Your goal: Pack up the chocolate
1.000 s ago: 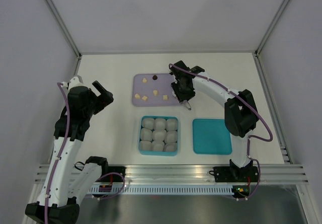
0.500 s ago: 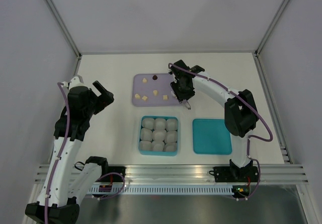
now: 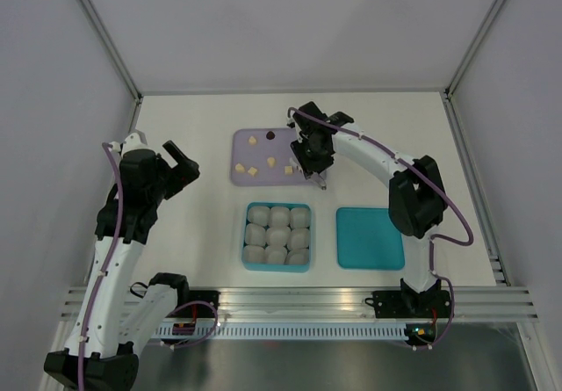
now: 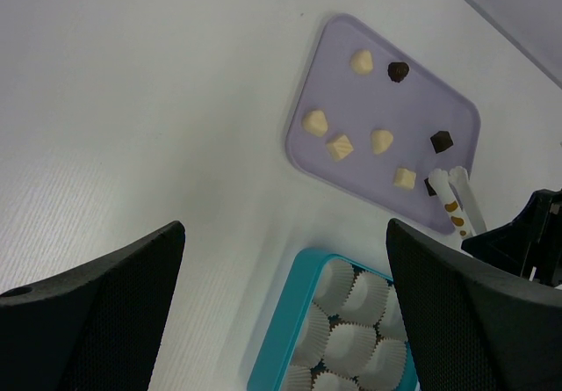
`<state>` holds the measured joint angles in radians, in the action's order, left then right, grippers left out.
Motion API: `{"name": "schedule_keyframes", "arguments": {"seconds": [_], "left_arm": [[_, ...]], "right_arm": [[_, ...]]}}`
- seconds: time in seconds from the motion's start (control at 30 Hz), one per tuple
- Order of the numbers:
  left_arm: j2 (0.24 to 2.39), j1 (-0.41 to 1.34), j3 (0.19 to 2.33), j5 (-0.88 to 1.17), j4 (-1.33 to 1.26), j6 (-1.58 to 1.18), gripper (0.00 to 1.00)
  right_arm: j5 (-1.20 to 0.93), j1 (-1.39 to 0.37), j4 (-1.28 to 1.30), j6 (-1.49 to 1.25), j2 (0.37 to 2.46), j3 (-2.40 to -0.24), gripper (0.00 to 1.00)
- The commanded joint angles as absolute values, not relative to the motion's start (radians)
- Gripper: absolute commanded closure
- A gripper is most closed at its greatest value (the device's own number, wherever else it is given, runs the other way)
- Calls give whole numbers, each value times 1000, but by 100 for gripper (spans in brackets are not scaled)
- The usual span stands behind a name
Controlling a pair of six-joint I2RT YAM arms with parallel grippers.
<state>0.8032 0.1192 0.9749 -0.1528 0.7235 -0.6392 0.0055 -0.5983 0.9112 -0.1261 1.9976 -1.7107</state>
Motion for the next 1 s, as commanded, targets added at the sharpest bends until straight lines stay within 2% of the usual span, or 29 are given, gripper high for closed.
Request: {"name": "schedule_keyframes", "arguments": {"seconds": [0.0,0.97], "left_arm": [[807,120,973,-135,695,-658,0],[804,120,968,-127,696,-657,0]], "right_arm": [[-20,-617,923,-121,2028,-1763,53],[29,-672,951,-206,2134,-1847,54]]}}
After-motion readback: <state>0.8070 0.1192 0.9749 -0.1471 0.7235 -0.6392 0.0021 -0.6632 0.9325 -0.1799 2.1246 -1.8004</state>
